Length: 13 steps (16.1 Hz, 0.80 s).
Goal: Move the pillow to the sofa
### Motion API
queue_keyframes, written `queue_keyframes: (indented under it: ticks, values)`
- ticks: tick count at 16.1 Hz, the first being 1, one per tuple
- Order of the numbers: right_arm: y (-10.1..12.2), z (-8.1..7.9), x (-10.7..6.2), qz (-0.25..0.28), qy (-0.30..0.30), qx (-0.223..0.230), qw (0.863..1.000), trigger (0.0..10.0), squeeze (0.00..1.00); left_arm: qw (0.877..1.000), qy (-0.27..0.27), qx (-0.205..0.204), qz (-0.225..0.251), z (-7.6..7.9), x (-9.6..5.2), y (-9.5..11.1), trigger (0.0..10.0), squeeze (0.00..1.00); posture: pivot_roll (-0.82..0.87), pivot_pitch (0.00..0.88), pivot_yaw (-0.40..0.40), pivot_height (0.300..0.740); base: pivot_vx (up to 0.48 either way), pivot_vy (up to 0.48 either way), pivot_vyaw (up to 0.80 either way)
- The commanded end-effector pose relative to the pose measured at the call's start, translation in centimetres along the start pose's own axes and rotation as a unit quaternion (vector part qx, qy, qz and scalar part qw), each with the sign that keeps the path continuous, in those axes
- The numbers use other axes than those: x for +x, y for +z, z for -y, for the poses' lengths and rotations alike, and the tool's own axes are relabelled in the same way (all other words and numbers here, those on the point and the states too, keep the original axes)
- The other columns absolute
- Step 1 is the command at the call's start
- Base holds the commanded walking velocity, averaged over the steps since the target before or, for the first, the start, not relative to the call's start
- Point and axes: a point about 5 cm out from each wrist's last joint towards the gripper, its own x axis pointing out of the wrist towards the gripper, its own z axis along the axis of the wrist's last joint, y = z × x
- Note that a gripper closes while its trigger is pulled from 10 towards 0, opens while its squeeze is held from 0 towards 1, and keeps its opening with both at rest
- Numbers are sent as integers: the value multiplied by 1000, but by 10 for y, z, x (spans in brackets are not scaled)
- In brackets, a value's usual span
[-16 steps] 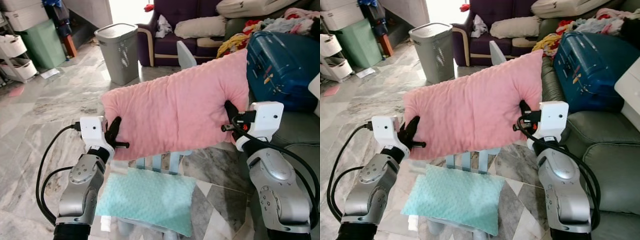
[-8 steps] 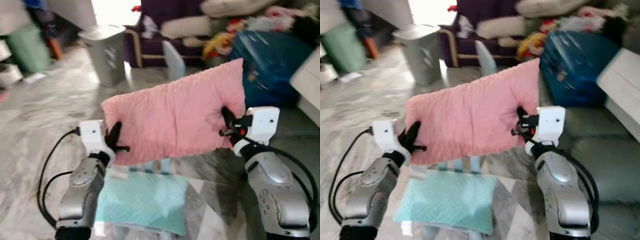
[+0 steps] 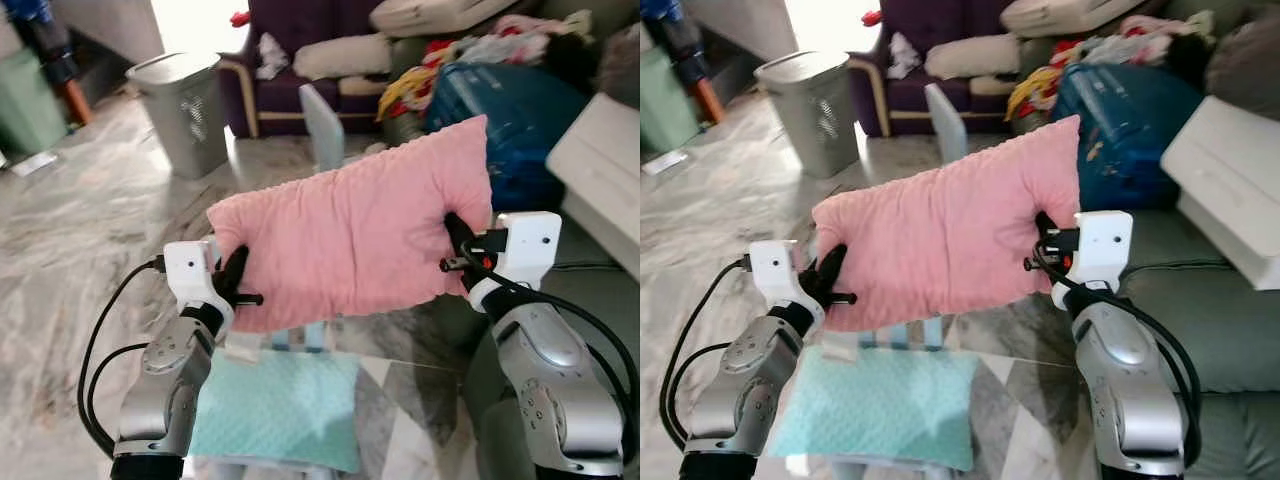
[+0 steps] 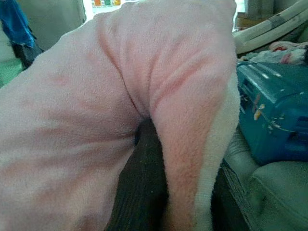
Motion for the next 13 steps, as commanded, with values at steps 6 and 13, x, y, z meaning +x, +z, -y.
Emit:
queue_keyframes:
  ticks: [6,13]
  values:
    - [7,-3,0,16,-5,-1,1000,10000,0,1000,-8,0,7,0,-2,6,10000,0,-222,0,50,740,0,0,0]
    - [4,0,0,14,-24,-11,1000,10000,0,1000,-4,-3,8,0,-1,7,10000,0,-222,0,52,740,0,0,0]
